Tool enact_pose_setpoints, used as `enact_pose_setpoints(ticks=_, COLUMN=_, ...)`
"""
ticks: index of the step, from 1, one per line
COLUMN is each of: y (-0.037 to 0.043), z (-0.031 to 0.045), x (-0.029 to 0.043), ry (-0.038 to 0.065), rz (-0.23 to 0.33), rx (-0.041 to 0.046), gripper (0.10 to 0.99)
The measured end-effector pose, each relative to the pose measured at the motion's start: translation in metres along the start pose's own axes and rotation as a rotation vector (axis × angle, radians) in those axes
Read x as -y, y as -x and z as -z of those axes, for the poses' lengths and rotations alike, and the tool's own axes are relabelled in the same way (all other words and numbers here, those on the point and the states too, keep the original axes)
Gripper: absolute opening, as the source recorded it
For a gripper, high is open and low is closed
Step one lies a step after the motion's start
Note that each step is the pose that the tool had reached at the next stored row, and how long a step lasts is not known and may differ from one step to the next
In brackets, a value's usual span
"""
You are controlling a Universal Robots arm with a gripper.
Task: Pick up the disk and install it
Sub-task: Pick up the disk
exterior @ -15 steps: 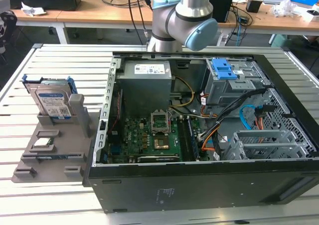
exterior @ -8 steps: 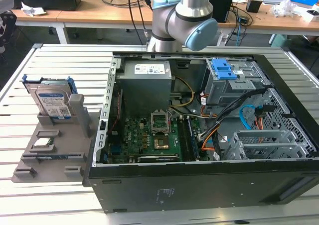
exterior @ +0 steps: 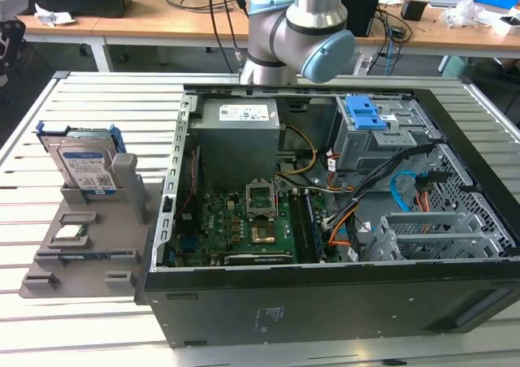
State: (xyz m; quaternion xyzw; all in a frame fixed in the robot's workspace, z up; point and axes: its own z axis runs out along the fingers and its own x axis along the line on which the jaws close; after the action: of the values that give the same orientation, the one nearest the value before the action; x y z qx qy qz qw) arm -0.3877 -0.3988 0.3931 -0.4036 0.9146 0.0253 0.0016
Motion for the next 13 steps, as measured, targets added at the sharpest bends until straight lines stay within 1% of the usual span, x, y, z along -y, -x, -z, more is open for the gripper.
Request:
enact_pose_setpoints(ticks=7, y=0.0000, z=0.0000, x=0.0000, ry=0.002, rz=0.082, rx=-0.0037, gripper=0.106)
enact_pose_setpoints(ticks=11, y=0.0000, z=0.0000, x=0.0000, ry=0.003, rz=0.150, rx=-0.0068, gripper=0.106)
enact_pose_setpoints(ticks=13, y=0.0000, z=0.0000, x=0.0000, ry=0.004, rz=0.169, rx=-0.0076, gripper=0.106)
